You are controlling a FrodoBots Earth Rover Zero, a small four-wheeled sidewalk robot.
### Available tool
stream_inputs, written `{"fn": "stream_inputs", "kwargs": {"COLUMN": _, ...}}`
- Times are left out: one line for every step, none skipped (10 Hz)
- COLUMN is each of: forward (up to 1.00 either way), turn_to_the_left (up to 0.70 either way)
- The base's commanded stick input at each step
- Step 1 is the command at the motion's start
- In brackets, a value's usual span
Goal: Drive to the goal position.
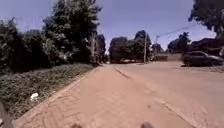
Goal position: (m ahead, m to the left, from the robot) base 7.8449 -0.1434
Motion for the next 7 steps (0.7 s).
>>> {"fn": "stream_inputs", "kwargs": {"forward": 0.70, "turn_to_the_left": 0.03}}
{"fn": "stream_inputs", "kwargs": {"forward": 0.70, "turn_to_the_left": 0.00}}
{"fn": "stream_inputs", "kwargs": {"forward": 0.70, "turn_to_the_left": 0.00}}
{"fn": "stream_inputs", "kwargs": {"forward": 0.70, "turn_to_the_left": 0.12}}
{"fn": "stream_inputs", "kwargs": {"forward": 0.70, "turn_to_the_left": 0.29}}
{"fn": "stream_inputs", "kwargs": {"forward": 0.70, "turn_to_the_left": 0.30}}
{"fn": "stream_inputs", "kwargs": {"forward": 0.70, "turn_to_the_left": 0.22}}
